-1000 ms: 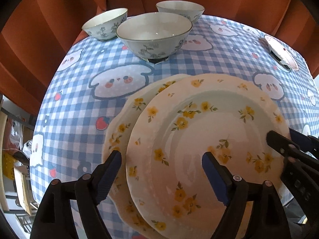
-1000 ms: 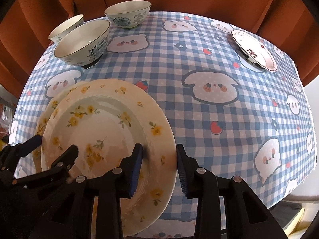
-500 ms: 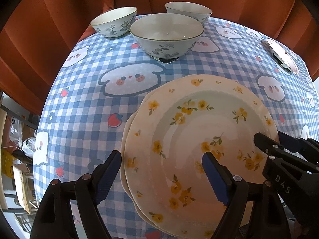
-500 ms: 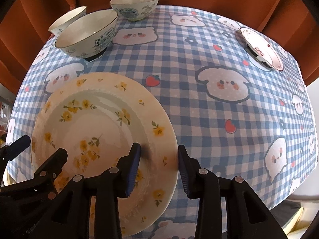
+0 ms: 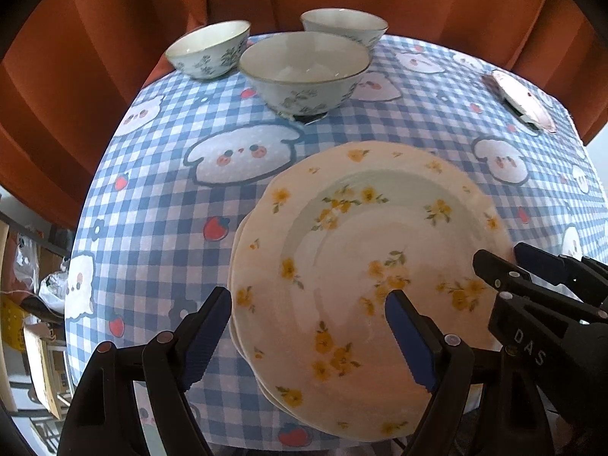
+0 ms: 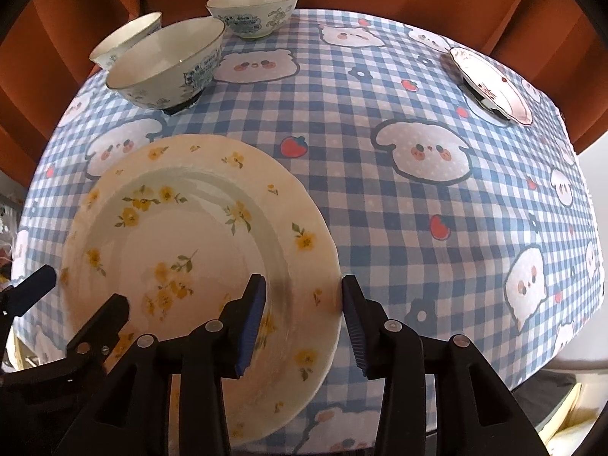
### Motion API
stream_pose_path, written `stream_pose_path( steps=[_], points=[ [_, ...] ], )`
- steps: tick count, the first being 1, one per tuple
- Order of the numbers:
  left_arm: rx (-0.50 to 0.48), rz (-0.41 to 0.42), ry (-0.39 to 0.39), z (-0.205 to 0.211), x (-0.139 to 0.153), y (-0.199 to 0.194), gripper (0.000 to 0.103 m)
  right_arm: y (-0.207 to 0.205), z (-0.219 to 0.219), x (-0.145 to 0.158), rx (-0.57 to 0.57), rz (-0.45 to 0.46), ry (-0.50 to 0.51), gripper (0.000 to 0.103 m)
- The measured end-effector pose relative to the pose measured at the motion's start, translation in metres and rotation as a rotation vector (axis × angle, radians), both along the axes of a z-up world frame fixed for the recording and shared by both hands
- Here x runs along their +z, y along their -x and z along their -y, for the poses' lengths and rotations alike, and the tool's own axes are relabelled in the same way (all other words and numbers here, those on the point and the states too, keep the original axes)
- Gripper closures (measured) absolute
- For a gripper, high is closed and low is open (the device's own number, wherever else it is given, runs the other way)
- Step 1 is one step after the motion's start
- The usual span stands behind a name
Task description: Organize plates and bowls
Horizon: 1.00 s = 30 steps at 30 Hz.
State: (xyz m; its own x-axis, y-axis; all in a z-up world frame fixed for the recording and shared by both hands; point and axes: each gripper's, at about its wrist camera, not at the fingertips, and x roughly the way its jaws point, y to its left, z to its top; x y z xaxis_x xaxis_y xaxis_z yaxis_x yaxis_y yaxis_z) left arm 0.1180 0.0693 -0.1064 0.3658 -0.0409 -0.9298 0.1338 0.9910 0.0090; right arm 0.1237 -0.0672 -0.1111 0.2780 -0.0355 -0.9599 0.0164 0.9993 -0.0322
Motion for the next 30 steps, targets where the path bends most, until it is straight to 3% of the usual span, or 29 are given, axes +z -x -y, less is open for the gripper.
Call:
stream_pose_path(
  steps=[7,15,30],
  points=[
    [-0.028,0.059,0.012,0.017,0.022,-0.003,0.018,0.007,0.023,0.033,-0.053,0.081,-0.001,0.04],
    [-0.015,0.102,0.021,0.057,0.033,-0.01,0.017,0.002,0.056,0.058,-0.034,0.177,-0.055,0.039],
    [0.025,0.16,0.004,0.159,0.052,-0.032,0.017,-0.029,0.149,0.073,0.031,0.213,-0.124,0.039]
  ],
)
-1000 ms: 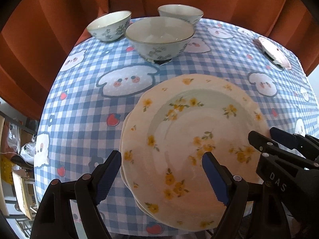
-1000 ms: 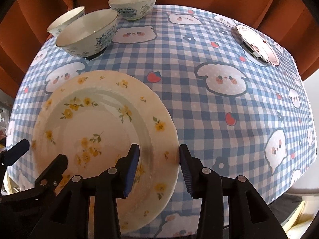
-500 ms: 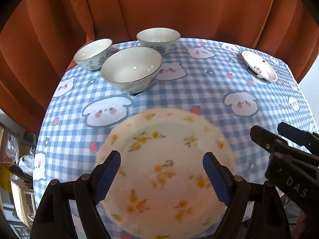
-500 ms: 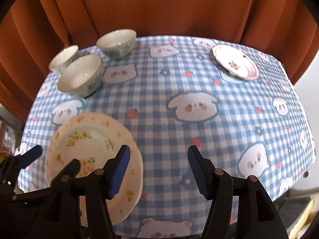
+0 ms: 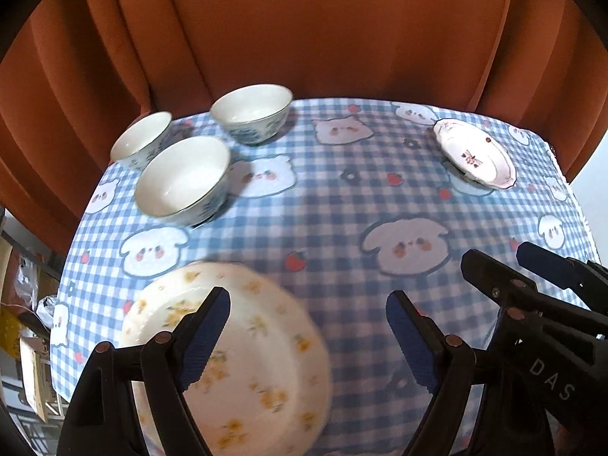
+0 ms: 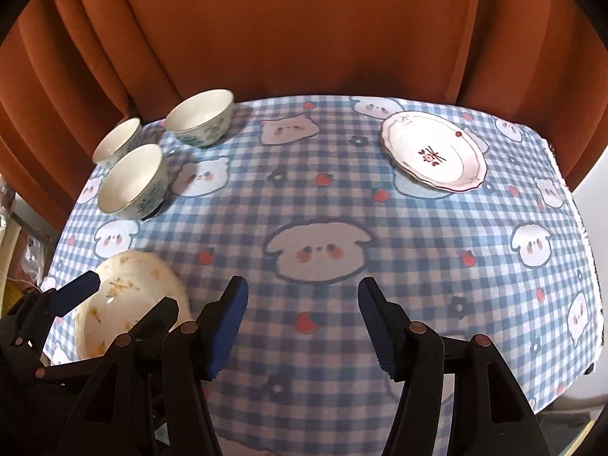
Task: Organize plates and bowls
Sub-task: 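Withdraw both grippers up and away from the stacked plates, then move both grippers to the red-rimmed white plate and close on its rim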
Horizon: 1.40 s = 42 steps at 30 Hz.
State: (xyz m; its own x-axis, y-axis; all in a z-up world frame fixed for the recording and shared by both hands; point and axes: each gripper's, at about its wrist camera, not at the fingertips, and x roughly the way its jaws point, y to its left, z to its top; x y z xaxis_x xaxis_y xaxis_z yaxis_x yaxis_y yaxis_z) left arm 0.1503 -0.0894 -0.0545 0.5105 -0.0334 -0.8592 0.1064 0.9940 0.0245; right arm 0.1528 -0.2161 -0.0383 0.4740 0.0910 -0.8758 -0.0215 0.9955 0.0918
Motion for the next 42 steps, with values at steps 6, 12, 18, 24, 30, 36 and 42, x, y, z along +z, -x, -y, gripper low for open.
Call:
stream_pose_path(
  steps=[6,12,18,24,30,36,42],
  points=[
    [0.009,-0.001,0.003,0.038,0.001,-0.017,0.018,-0.017,0.04,0.0,-0.015,0.004,-0.005,0.037],
    [0.012,0.008,0.014,0.083,0.002,-0.04,0.02,-0.038,0.083,0.001,-0.029,0.011,0.005,0.034],
    [0.018,0.021,0.01,0.128,0.001,-0.067,0.027,-0.064,0.123,-0.003,-0.018,0.027,0.028,0.034],
    [0.026,0.058,-0.032,0.167,0.003,-0.097,0.027,-0.091,0.159,-0.01,-0.029,0.054,0.017,0.034],
    [0.039,0.058,-0.024,0.195,-0.006,-0.127,0.033,-0.12,0.192,-0.018,-0.059,0.073,0.011,0.034],
    [0.063,0.055,-0.016,0.216,-0.02,-0.156,0.036,-0.151,0.215,-0.029,-0.072,0.082,0.012,0.034],
    [0.071,0.032,-0.015,0.233,-0.043,-0.187,0.038,-0.179,0.233,-0.051,-0.105,0.074,0.013,0.034]
  ],
)
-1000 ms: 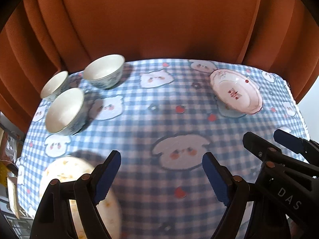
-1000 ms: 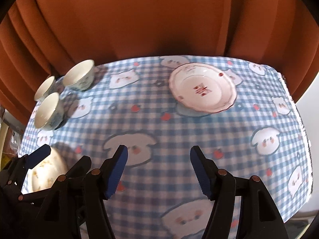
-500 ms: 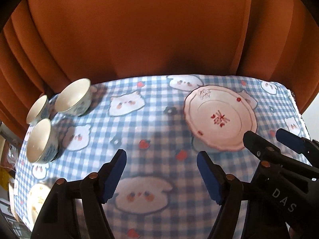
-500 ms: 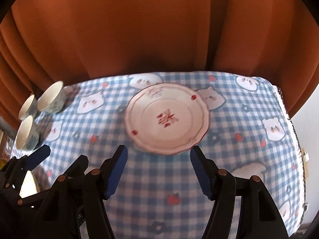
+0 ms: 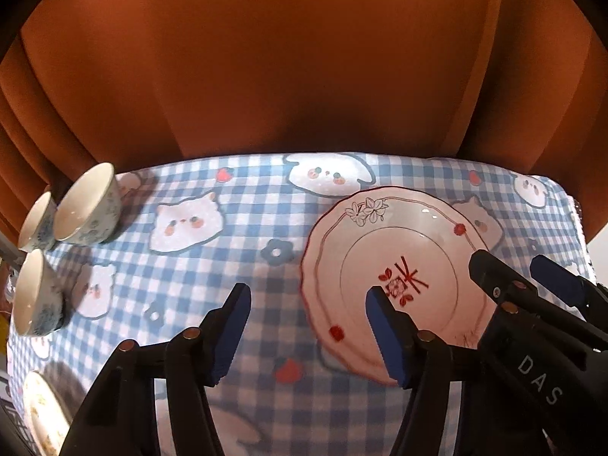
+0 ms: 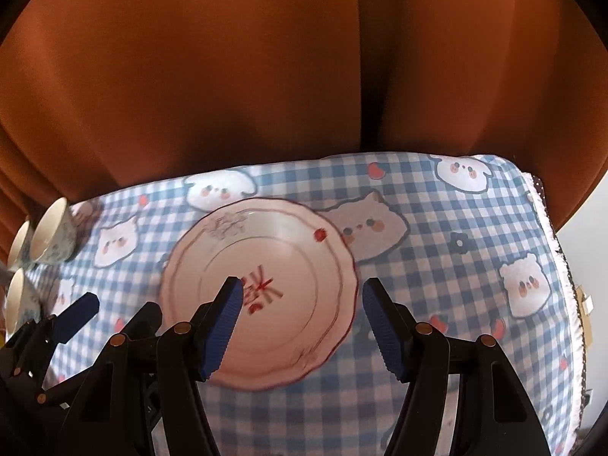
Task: Organize plates and bowls
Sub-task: 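Move both grippers to the red-rimmed white plate and close on its rim, then lift the red-rimmed plate with both grippers toward the yellow-flower plates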
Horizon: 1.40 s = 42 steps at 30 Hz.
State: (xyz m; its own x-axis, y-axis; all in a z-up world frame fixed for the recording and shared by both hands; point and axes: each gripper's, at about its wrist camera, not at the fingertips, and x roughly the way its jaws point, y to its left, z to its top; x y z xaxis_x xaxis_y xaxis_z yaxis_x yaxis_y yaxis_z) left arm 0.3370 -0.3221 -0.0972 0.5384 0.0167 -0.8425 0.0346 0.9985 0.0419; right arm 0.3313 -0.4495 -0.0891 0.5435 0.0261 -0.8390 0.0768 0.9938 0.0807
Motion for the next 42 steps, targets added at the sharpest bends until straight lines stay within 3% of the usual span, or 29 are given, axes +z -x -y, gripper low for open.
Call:
stream_pose_path(
  steps=[7,14,17,25,34,42],
  points=[
    [-0.008,-0.035,-0.015,0.012,-0.028,-0.025,0.04,-0.026,0.013,-0.032,-0.013,-0.033,0.011,0.035],
    [-0.005,-0.081,-0.01,0.019,-0.05,-0.04,0.045,-0.043,0.02,-0.058,-0.021,-0.075,0.002,0.045],
    [-0.001,-0.084,-0.001,0.019,-0.053,-0.042,0.048,-0.048,0.019,-0.066,-0.003,-0.094,-0.015,0.052],
    [0.007,-0.104,0.009,0.013,-0.052,-0.043,0.054,-0.047,0.012,-0.064,0.017,-0.101,0.031,0.052],
    [-0.017,-0.129,-0.017,0.003,-0.053,-0.009,0.053,-0.026,0.009,-0.053,0.003,-0.145,-0.003,0.052],
    [-0.009,-0.163,-0.024,-0.016,-0.052,0.038,0.053,0.018,-0.01,-0.047,0.01,-0.193,-0.01,0.052]
  ],
)
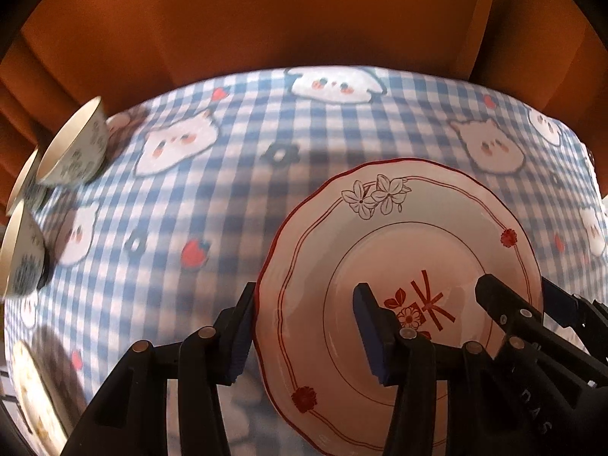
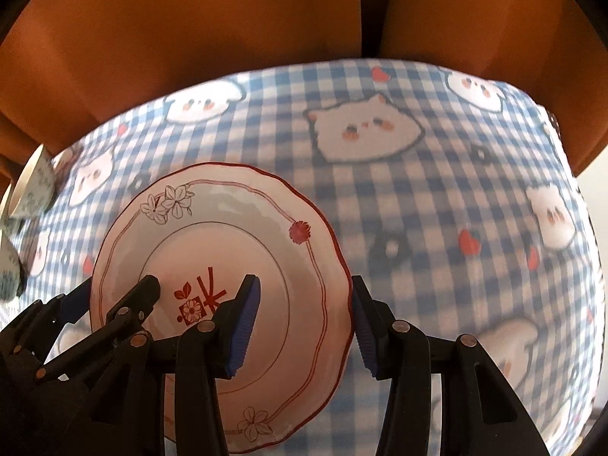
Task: Organize plates and bowls
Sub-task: 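Lift the red-rimmed plate with both grippers toward the yellow-flower plates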
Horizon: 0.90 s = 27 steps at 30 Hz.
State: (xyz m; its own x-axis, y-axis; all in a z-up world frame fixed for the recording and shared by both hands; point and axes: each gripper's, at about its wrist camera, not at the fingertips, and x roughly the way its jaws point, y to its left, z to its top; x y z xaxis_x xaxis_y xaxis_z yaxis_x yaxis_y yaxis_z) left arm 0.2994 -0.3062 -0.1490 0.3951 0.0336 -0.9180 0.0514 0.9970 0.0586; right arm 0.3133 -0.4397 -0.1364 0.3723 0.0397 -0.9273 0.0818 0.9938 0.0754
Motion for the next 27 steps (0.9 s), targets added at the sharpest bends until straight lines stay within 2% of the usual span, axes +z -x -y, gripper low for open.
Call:
stream_pose_path(
  steps=[7,11,22,27],
  points=[
    [-0.022,-0.025,-0.011,-0.013,0.003,0.044,0.053,0.041,-0.013,0.002,0.019,-0.04,-0.017,0.052],
    [-0.008,-0.027,0.0,-0.017,0.004,0.049,0.053,0.054,-0.02,0.003,0.041,-0.052,-0.011,0.052],
    [0.001,-0.007,-0.023,-0.013,0.003,0.038,0.05,0.035,-0.019,-0.008,0.063,-0.051,-0.017,0.053],
    [-0.022,-0.031,-0.039,-0.012,0.003,0.034,0.05,0.031,-0.018,-0.008,0.069,-0.05,-0.012,0.054]
  ],
)
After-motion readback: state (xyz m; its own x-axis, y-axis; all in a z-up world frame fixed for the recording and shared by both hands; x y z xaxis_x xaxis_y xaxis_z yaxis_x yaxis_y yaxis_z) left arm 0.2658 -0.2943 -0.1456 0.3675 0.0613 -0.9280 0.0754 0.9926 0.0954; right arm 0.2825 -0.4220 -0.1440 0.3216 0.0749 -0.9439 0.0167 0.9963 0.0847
